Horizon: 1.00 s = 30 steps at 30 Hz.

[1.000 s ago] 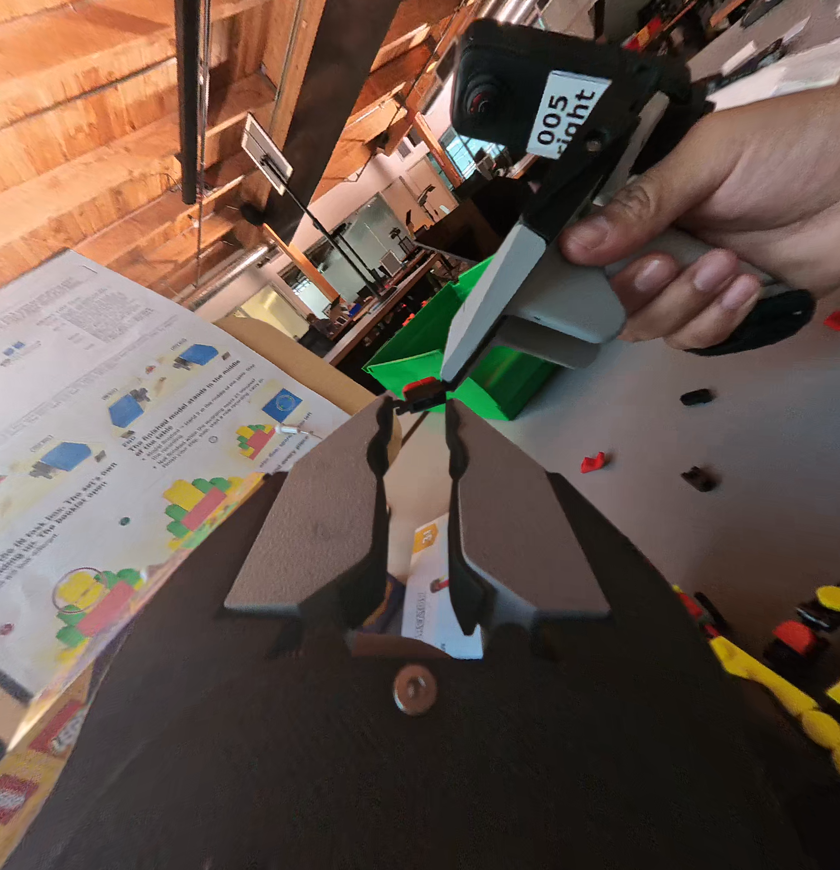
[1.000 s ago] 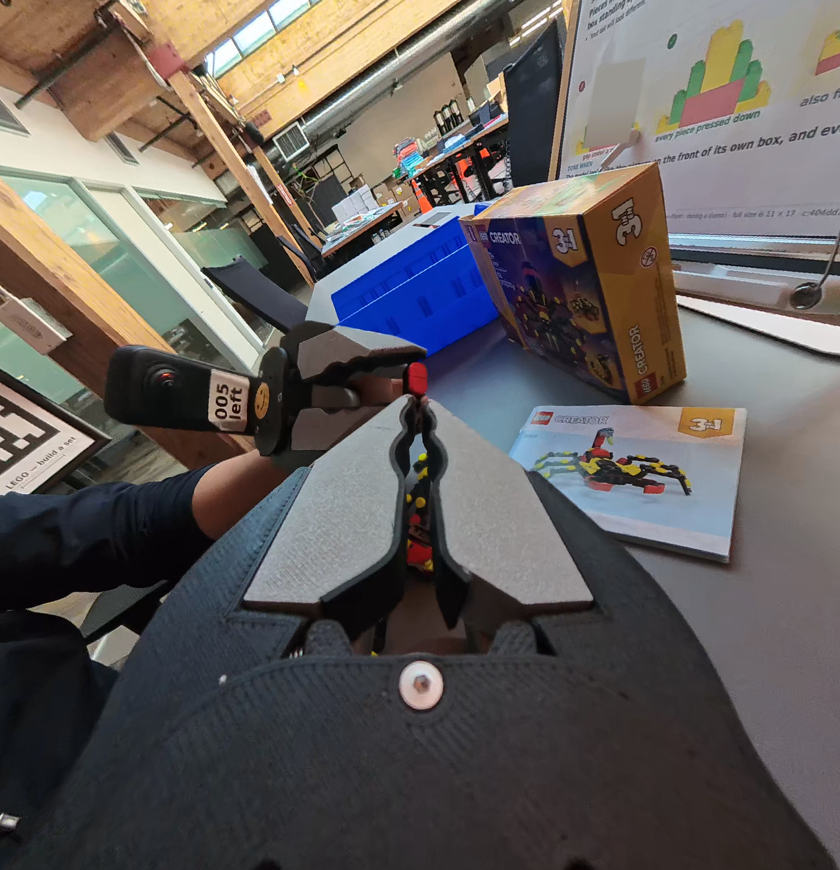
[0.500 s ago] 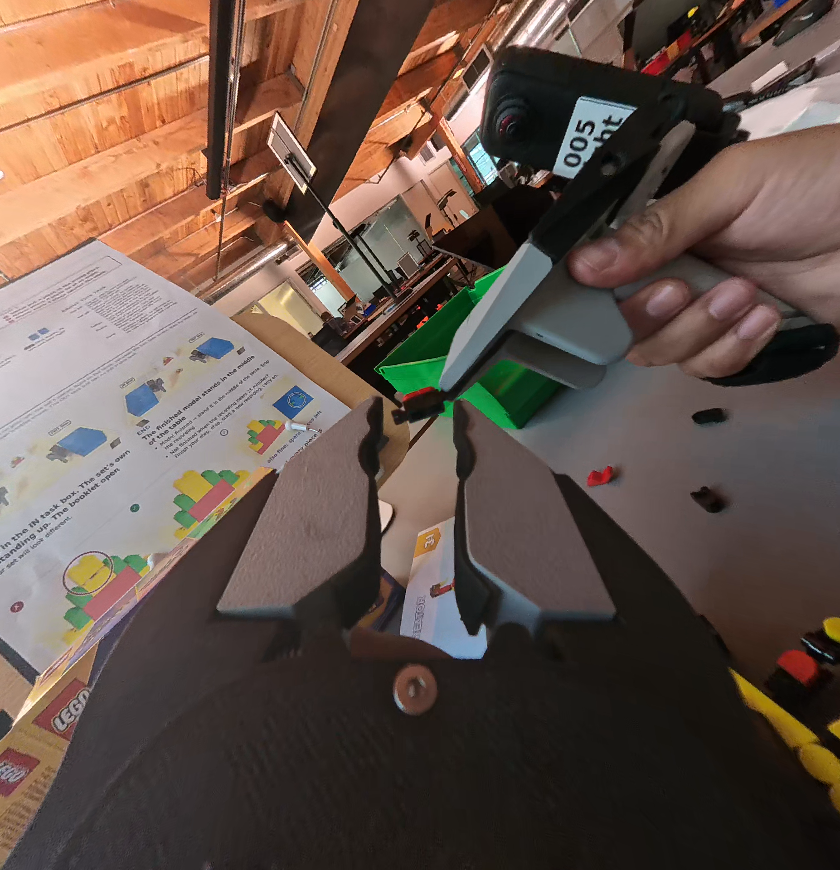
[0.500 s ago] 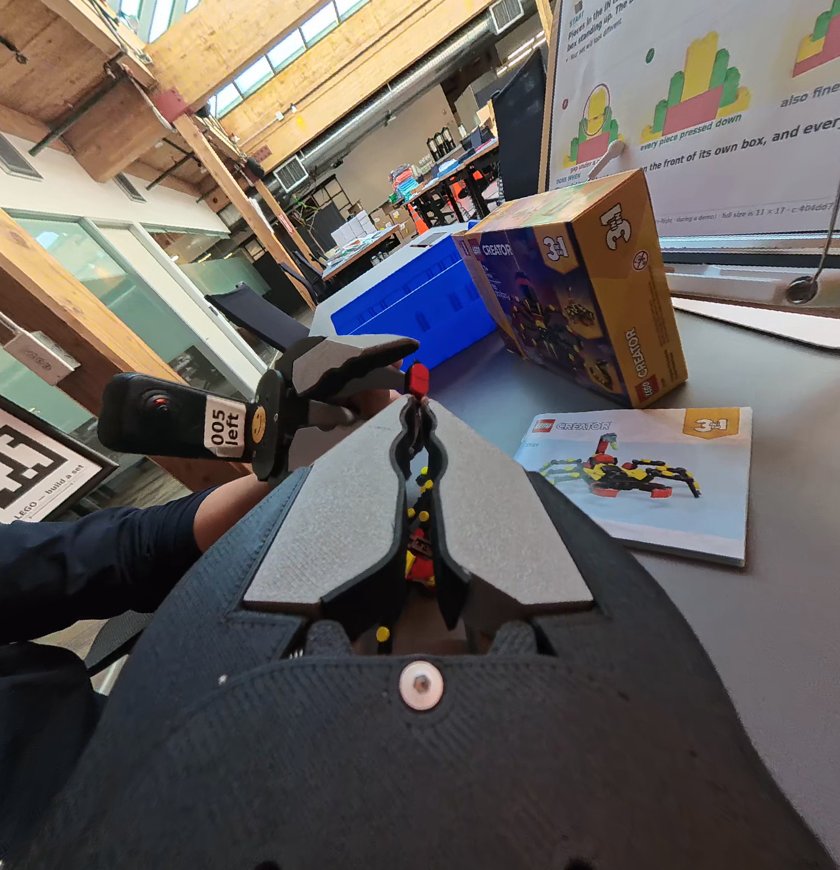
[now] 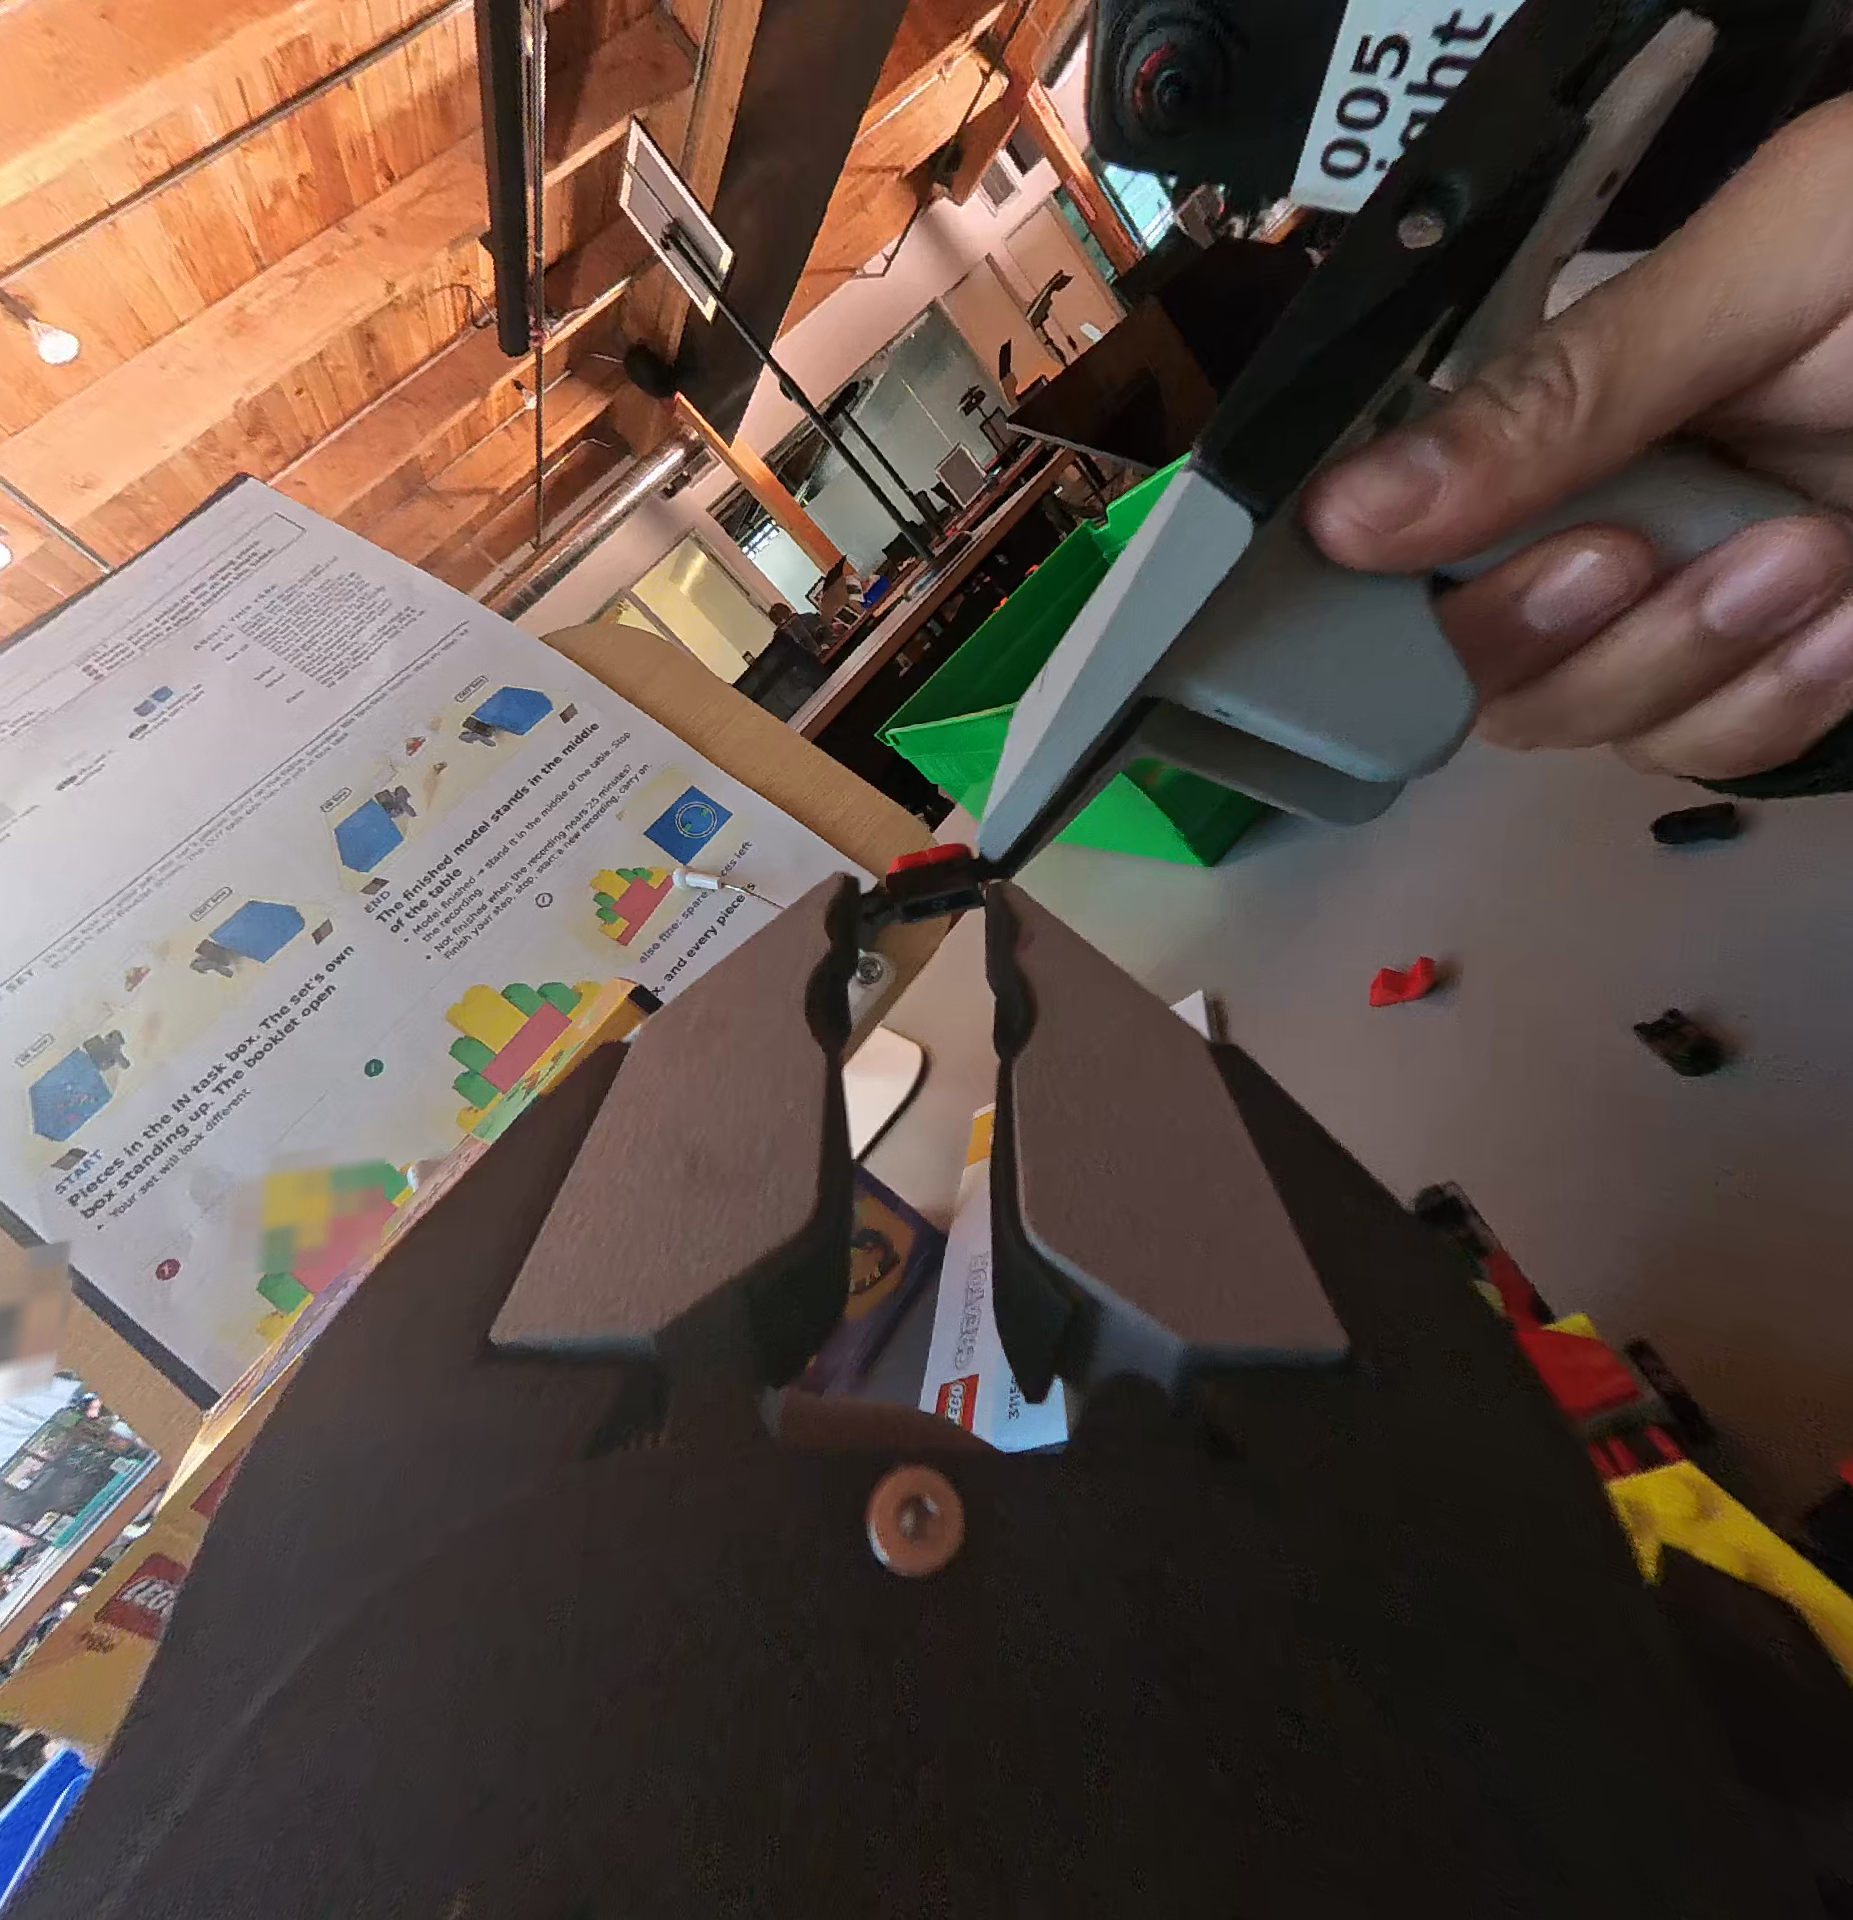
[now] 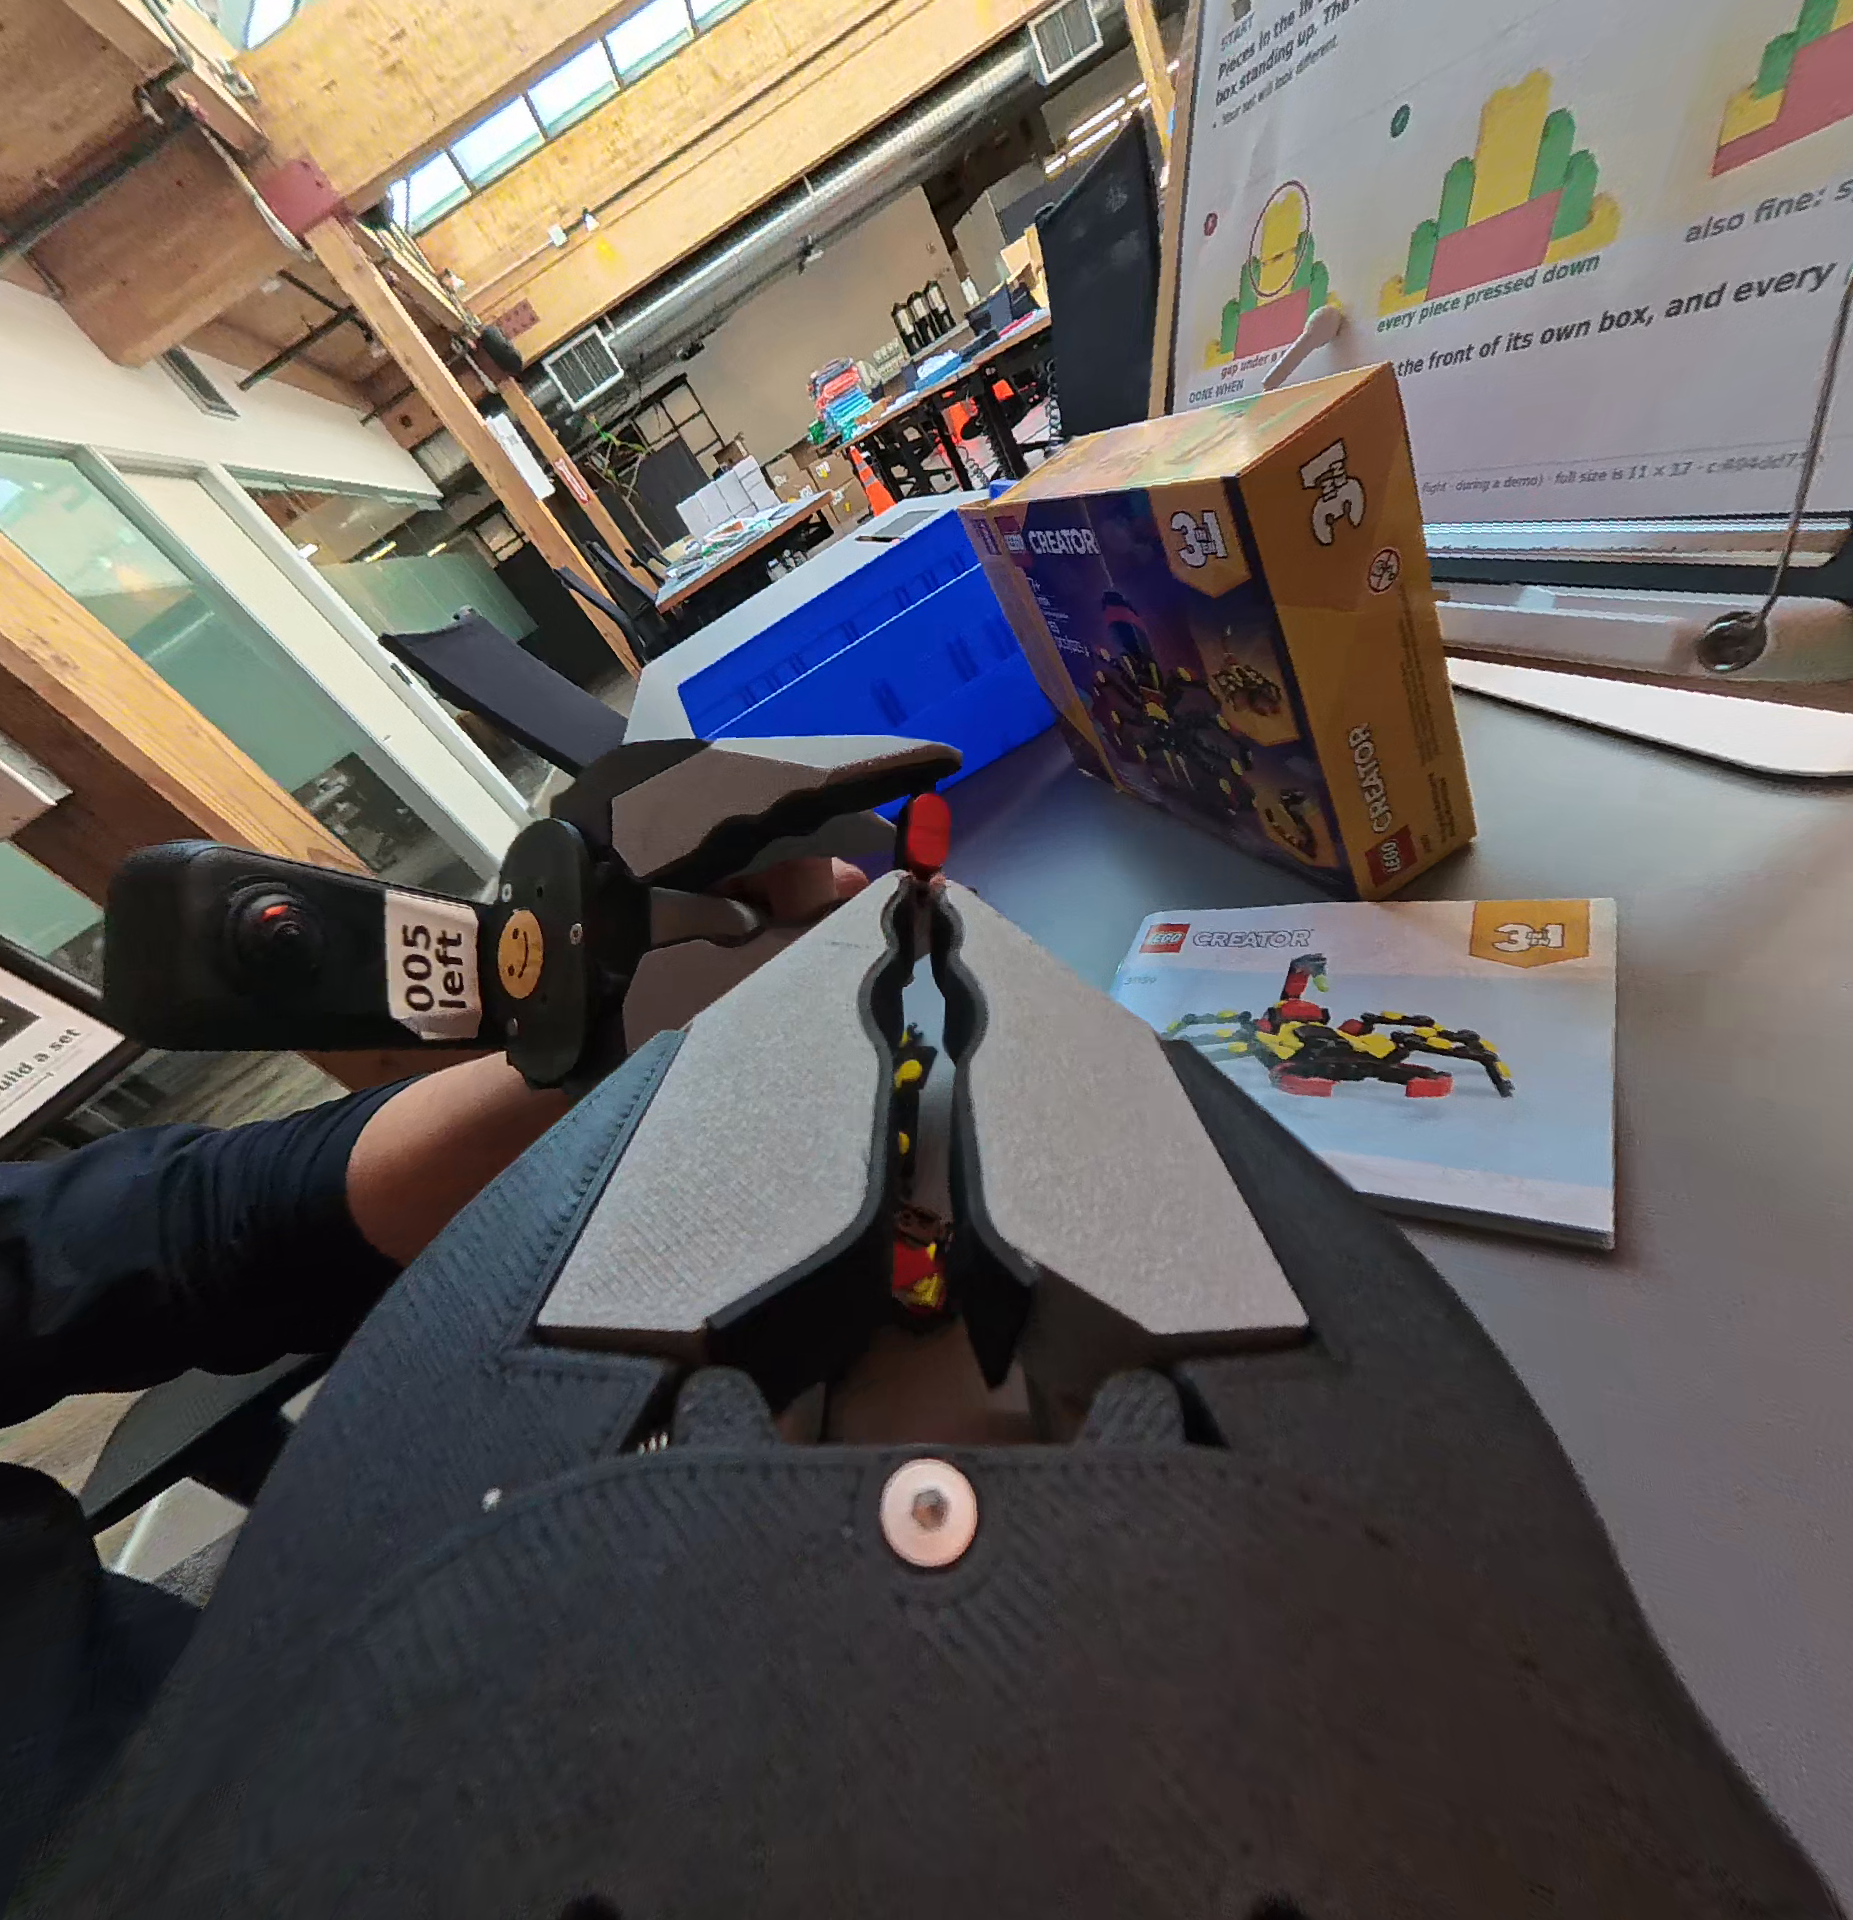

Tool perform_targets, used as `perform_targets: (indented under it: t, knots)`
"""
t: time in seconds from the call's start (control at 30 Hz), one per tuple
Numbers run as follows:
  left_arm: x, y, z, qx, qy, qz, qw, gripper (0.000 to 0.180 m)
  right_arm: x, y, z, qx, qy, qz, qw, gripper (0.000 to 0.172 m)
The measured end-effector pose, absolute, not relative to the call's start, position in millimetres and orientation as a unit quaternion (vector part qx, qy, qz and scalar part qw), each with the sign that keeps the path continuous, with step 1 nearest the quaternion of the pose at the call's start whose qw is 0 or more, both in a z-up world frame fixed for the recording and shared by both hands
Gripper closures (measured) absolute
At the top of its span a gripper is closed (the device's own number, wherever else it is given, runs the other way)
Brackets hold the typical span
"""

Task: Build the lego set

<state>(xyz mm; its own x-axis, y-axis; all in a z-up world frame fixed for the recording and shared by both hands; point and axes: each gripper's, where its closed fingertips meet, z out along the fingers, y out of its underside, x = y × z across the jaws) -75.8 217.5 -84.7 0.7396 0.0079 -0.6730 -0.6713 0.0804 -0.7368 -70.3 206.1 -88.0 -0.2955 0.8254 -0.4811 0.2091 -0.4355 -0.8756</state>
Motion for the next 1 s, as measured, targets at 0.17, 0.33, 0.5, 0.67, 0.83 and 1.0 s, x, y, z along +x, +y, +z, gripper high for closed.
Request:
perform_targets:
  t: [0.17,0.33,0.5,0.67,0.83,1.0]
  knots:
    - [-77.7,219.0,-88.5,-0.642,0.259,0.24,0.68,0.155,-72.7,204.0,-90.0,-0.543,-0.488,0.634,0.254,0.172]
    - [-80.0,219.8,-89.5,-0.647,0.258,0.246,0.674,0.159,-73.2,204.0,-91.6,-0.54,-0.51,0.606,0.284,0.172]
    - [-80.4,220.1,-89.8,-0.648,0.258,0.25,0.671,0.159,-73.5,203.9,-91.6,-0.533,-0.532,0.575,0.321,0.172]
    - [-81.2,220.0,-92.9,-0.668,0.263,0.226,0.658,0.159,-73.9,203.7,-92.4,-0.533,-0.539,0.559,0.335,0.172]
    - [-80.8,220.1,-90.7,-0.664,0.262,0.224,0.664,0.16,-73.5,205.9,-89.5,-0.541,-0.521,0.569,0.335,0.172]
    - [-79.6,220.7,-88.5,-0.659,0.259,0.216,0.672,0.16,-72.5,207.6,-87.0,-0.545,-0.497,0.598,0.313,0.172]
